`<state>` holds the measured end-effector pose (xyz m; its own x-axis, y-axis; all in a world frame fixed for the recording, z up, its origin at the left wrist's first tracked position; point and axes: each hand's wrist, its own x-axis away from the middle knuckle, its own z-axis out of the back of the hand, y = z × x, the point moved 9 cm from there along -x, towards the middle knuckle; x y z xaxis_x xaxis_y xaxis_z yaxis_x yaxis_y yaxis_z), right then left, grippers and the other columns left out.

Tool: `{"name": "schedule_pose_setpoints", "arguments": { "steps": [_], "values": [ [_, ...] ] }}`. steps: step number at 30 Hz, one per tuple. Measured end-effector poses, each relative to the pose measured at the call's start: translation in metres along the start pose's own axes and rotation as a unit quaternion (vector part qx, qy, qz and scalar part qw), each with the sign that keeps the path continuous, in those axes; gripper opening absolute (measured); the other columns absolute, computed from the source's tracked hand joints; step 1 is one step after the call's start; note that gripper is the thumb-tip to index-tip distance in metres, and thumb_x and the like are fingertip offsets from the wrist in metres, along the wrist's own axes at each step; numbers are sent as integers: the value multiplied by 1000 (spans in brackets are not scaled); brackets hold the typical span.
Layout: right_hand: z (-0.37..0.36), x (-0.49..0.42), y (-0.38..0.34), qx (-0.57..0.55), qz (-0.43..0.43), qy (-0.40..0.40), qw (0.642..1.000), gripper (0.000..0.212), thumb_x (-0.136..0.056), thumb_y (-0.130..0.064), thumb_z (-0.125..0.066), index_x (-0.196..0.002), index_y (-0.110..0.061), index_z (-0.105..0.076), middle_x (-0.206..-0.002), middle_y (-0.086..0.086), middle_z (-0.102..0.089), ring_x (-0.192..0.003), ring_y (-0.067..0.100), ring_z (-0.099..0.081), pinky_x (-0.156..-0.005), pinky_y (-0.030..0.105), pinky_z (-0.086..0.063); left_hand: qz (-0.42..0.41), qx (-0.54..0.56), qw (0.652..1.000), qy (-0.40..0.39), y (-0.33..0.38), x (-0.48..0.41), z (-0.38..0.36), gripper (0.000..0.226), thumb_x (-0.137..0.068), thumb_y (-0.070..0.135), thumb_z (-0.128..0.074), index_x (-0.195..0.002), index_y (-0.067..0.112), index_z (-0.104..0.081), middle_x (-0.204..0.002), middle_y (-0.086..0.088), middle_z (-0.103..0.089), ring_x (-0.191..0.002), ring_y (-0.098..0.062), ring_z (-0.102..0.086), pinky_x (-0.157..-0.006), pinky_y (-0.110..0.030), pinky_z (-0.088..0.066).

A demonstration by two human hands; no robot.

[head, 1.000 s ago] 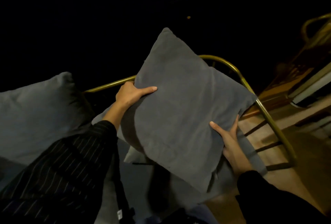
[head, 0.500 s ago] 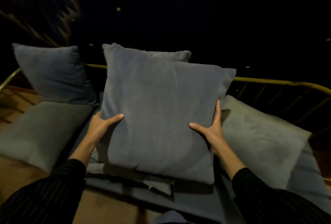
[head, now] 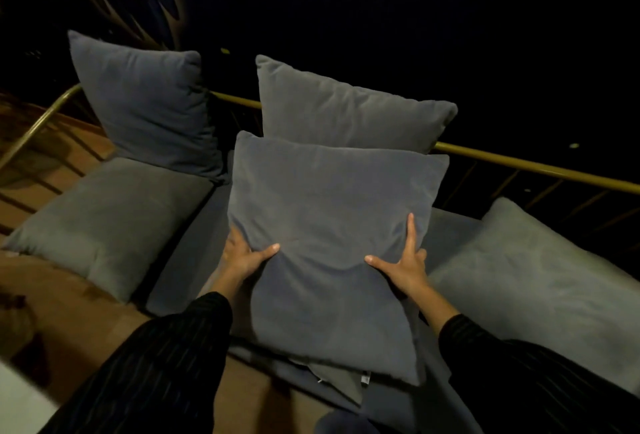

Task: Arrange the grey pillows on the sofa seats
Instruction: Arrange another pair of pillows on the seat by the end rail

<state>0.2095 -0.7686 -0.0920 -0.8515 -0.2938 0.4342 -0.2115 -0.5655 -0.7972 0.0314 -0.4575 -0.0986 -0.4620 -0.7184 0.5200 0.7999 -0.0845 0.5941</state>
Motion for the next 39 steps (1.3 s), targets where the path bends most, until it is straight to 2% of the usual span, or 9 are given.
{"name": "schedule_pose_setpoints", "arguments": {
  "steps": [4,8,11,16,18,24,30,33,39],
  "values": [
    [-1,-6,11,6,-20,-14,1000,125,-66,-45,-85,-142,-59,14,-146,29,-20,-139,45,-28,-114,55,-29,8,-35,995,90,15,17,-5,115,-77,40,-79,-156,6,-2,-159,-28,-18,-147,-43,-18,-120,-51,-18],
    [10,0,13,-4,0,-43,999,121,-68,-47,-82,-146,-56,10,-151,22,-21,-140,38,-29,-114,49,-29,-171,-60,955,236,70,83,-32,66,-79,-2,-59,-142,-2,-40,-146,-30,-37,-135,-46,-33,-114,-51,-28],
    [31,6,28,-47,24,-54,997,105,-73,-42,-80,-151,-48,-11,-147,10,-39,-133,30,-43,-111,45,-38,-320,-50,923,208,108,133,-94,60,-68,-9,-54,-127,-4,-55,-135,-29,-46,-126,-43,-41,-110,-47,-34],
    [126,0,108,-30,-46,33,998,57,-84,-13,-72,-137,-9,-49,-100,10,-51,-89,22,-53,-77,30,-47,-437,-134,888,54,178,182,-223,50,-71,-3,-56,-120,0,-60,-121,-20,-53,-119,-39,-47,-115,-57,-29],
    [182,-2,146,-16,-74,78,994,45,-84,-9,-70,-127,-5,-56,-100,12,-55,-86,24,-56,-72,27,-47,-427,-162,889,-21,198,188,-278,51,-77,-3,-55,-128,0,-57,-124,-21,-54,-122,-39,-47,-115,-51,-33],
    [336,-4,259,-16,-178,234,956,51,-83,-18,-68,-129,-2,-53,-128,24,-58,-115,39,-57,-98,41,-47,-317,-238,897,-198,225,181,-421,54,-92,13,-59,-143,3,-44,-144,-22,-45,-137,-38,-39,-114,-36,-31],
    [374,-18,387,-121,-288,222,924,105,-58,-64,-78,-140,-10,-42,-142,19,-47,-130,42,-46,-108,50,-40,-162,-218,942,-195,234,118,-491,78,-82,48,-70,-140,2,-45,-143,-24,-49,-132,-39,-48,-109,-40,-41],
    [367,-47,457,-236,-242,198,920,104,-47,-68,-83,-134,-19,-53,-131,6,-62,-119,28,-61,-100,46,-51,-114,-146,964,-189,219,67,-513,119,-47,80,-73,-144,18,-45,-145,-12,-54,-132,-31,-51,-110,-45,-44],
    [366,-38,414,-328,-246,194,891,110,-65,-45,-84,-150,-24,-17,-145,5,-43,-127,31,-50,-103,53,-46,-38,-38,969,-242,234,81,-524,83,-74,24,-84,-144,11,-42,-137,-10,-57,-116,-24,-57,-97,-35,-46]
  ]
}}
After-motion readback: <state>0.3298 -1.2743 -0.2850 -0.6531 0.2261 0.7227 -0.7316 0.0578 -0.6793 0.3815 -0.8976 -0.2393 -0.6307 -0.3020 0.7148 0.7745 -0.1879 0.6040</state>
